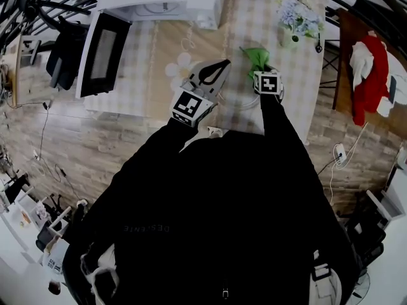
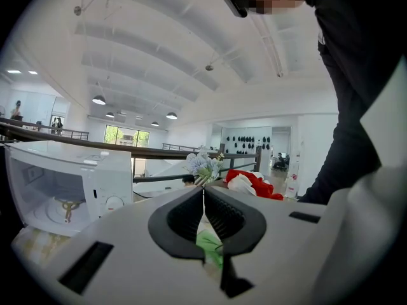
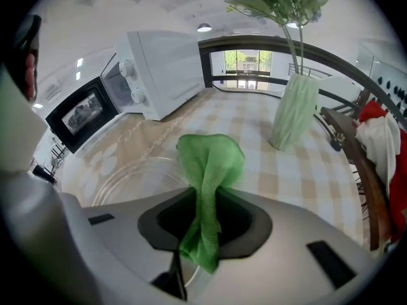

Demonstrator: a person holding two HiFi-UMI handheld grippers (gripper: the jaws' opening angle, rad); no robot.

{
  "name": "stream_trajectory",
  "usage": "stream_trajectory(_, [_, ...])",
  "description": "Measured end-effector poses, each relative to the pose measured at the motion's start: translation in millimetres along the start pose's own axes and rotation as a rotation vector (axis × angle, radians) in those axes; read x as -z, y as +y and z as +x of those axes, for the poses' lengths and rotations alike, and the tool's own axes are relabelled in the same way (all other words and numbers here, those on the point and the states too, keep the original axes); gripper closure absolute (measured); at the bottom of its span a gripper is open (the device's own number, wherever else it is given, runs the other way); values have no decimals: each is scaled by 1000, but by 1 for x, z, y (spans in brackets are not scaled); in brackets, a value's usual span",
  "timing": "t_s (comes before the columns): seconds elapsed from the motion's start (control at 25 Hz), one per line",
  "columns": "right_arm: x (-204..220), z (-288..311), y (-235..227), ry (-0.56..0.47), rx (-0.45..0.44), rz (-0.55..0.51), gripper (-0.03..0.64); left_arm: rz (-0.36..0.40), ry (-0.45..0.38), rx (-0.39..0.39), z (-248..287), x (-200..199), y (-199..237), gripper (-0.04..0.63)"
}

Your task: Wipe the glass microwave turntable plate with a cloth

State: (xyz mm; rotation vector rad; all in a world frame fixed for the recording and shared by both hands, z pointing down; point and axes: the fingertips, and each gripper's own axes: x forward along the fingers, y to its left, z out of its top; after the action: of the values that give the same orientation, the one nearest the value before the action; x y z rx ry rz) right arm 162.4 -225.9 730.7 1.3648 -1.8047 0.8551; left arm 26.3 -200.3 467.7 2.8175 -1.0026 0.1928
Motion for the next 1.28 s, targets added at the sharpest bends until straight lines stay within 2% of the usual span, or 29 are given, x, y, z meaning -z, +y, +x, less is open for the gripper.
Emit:
stream_trajectory(0.36, [19, -15, -40, 25, 91, 54, 509, 5, -6, -10, -14, 1, -3, 574])
stream_trajectory(0.56, [12, -26, -36, -4, 95, 66, 509, 1, -8, -36, -27, 4, 0, 574])
stream_trajectory(0.76, [-4, -30, -6, -43, 55, 22, 509, 1, -17, -78, -43, 7, 9, 574])
stream_trajectory(1.0, [-22, -28, 64, -70, -50, -95, 508, 0, -21, -138, -64, 8, 20, 574])
stream_trajectory(1.28, [-28, -14, 129, -54, -151, -146, 508, 4, -23, -161, -77, 8, 21, 574])
